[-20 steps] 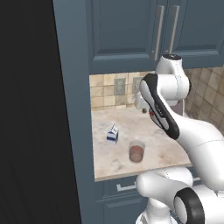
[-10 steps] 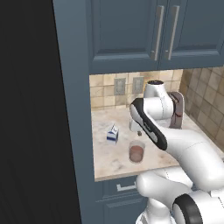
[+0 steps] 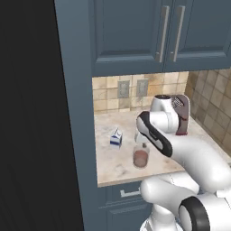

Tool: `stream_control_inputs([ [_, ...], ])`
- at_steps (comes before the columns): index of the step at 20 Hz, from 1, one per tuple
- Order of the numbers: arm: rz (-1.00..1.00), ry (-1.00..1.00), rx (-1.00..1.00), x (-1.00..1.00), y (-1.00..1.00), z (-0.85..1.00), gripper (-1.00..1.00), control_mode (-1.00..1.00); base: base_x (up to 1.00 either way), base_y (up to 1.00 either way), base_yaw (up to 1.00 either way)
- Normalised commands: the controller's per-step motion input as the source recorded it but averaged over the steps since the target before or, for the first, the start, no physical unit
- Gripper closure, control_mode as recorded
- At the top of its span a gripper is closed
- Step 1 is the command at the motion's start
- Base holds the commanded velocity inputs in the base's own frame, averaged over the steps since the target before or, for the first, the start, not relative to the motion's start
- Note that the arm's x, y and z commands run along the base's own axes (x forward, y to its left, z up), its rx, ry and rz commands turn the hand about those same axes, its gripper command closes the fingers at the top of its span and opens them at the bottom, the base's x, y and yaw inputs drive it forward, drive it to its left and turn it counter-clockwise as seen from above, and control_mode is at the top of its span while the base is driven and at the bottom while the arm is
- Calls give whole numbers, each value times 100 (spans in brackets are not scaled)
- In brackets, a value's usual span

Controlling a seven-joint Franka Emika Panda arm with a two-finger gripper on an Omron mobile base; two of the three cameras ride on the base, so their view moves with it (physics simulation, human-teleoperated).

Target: Place the microwavable item in the microwave. Then, close the microwave door and press the start button.

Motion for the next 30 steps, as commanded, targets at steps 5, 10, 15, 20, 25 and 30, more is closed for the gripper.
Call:
stream_control_inputs([
  [5, 0, 1, 3, 31, 0, -37, -100, -100, 0, 0, 0],
  [10, 0, 1, 0, 33, 0, -39, -100, -100, 0, 0, 0],
  [15, -1, 1, 0, 24, 0, -39, -100, -100, 0, 0, 0],
  [20, 0, 0, 0, 2, 12, -36, -100, -100, 0, 0, 0],
  [25, 0, 0, 0, -3, 14, -26, -100, -100, 0, 0, 0],
  [30, 0, 0, -2, -53, 36, -37, 100, -100, 0, 0, 0],
])
